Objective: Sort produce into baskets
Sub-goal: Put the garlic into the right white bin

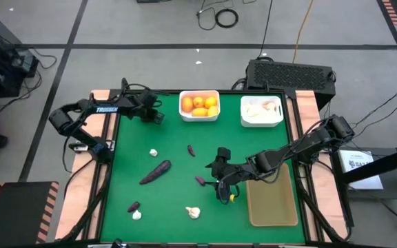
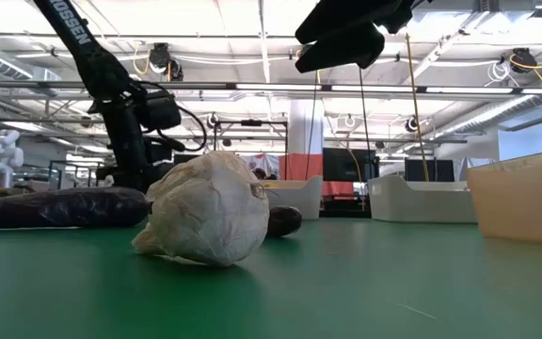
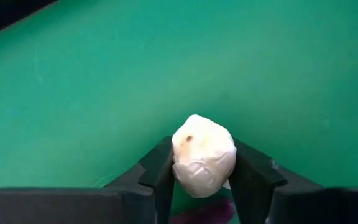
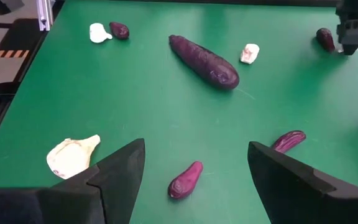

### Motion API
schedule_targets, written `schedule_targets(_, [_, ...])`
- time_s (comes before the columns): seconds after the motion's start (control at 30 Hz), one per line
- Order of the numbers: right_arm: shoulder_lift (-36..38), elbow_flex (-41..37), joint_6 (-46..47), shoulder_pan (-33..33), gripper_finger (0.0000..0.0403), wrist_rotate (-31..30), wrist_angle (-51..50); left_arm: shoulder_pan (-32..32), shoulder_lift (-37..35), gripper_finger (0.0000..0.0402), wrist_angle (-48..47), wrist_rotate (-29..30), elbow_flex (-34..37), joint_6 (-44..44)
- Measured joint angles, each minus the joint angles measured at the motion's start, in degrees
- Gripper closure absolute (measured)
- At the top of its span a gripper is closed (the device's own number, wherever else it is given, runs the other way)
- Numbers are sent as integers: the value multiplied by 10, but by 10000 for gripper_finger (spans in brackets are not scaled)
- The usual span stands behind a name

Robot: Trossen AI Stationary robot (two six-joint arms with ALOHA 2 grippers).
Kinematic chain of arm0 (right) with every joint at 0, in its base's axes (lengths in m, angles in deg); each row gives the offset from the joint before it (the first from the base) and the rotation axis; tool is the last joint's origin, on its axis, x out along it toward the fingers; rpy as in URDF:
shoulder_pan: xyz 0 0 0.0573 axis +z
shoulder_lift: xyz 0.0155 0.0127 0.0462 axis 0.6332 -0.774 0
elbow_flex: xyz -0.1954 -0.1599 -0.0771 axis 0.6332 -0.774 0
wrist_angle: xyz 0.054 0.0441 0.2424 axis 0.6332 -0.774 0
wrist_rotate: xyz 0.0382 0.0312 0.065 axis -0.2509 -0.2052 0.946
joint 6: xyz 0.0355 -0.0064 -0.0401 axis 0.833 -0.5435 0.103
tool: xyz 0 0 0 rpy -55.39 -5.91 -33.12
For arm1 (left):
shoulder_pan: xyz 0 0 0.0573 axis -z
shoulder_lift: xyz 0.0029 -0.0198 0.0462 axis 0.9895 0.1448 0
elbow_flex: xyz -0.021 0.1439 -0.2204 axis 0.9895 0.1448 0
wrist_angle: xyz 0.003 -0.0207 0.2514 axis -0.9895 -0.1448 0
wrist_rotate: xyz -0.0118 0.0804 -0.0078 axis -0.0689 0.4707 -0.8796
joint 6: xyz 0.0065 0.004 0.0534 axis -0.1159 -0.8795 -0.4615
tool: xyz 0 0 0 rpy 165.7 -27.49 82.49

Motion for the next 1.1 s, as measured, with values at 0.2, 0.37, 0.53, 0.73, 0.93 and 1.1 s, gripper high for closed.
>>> schedule_targets(0.2, [0,0,0,0,129,1,-3,32,-48,274,7,-15,-16,6])
schedule_targets(0.37, [0,0,5,0,129,1,-14,92,-74,274,68,-58,-53,27])
schedule_targets(0.53, [1,0,9,0,129,1,-27,179,-55,274,223,-84,-77,31])
schedule_targets(0.73, [1,0,5,0,129,1,-32,239,43,274,272,-86,-174,31])
schedule_targets(0.93, [1,0,10,0,129,1,-65,265,212,275,248,-118,-362,-9])
schedule_targets(1.1, [13,0,40,0,129,1,-123,263,338,275,238,-164,-534,-19])
